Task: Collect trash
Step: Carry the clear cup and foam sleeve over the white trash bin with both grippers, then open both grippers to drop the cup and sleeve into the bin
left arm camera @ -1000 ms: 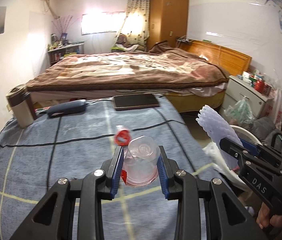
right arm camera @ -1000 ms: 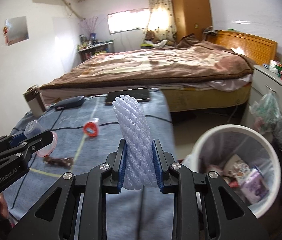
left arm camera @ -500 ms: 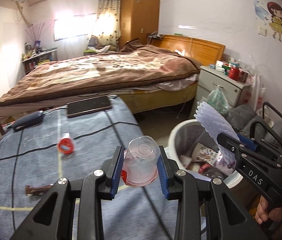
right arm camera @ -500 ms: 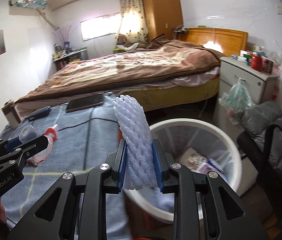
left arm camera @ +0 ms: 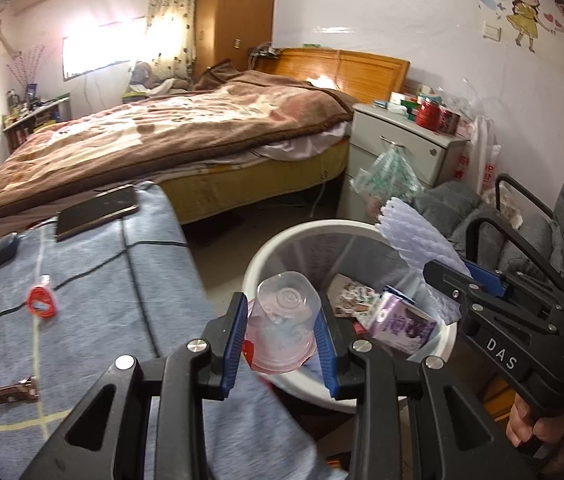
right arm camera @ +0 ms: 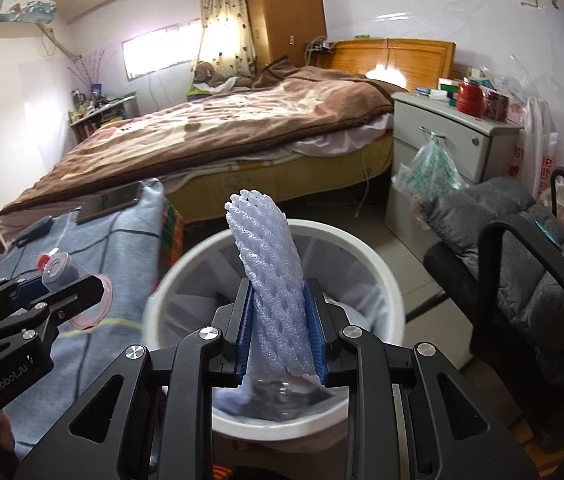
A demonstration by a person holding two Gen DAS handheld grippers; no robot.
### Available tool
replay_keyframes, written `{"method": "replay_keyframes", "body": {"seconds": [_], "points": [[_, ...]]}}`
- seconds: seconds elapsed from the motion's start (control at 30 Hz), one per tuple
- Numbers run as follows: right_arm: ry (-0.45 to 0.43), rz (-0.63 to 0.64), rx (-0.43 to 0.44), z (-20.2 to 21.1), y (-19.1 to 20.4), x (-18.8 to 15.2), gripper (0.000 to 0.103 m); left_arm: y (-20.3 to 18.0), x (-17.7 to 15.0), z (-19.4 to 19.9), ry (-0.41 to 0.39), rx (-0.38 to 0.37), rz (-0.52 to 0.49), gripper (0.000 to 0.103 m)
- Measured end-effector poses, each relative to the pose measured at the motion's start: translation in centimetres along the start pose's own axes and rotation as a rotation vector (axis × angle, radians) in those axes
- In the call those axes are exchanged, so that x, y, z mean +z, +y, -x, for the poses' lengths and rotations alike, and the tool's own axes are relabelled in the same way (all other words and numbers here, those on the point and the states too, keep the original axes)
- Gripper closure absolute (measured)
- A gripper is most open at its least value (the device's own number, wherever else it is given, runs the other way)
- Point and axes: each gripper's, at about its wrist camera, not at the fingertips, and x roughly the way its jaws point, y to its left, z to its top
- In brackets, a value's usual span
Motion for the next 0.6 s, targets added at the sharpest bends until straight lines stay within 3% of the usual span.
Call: {"method": "replay_keyframes", "body": {"seconds": [0.53,0.6], "points": [[0.127,0.024,-0.042,-3.0,-2.9,-0.8,0.075,-2.9,-0.3,-4.9,0.103,-0.034,-0.001,0.068],[0.139,0.032,-0.04,-3.1,-2.9,-0.9,0.074,-2.8,-0.3,-5.1,0.11,-0.029,0.008,0.062]]}}
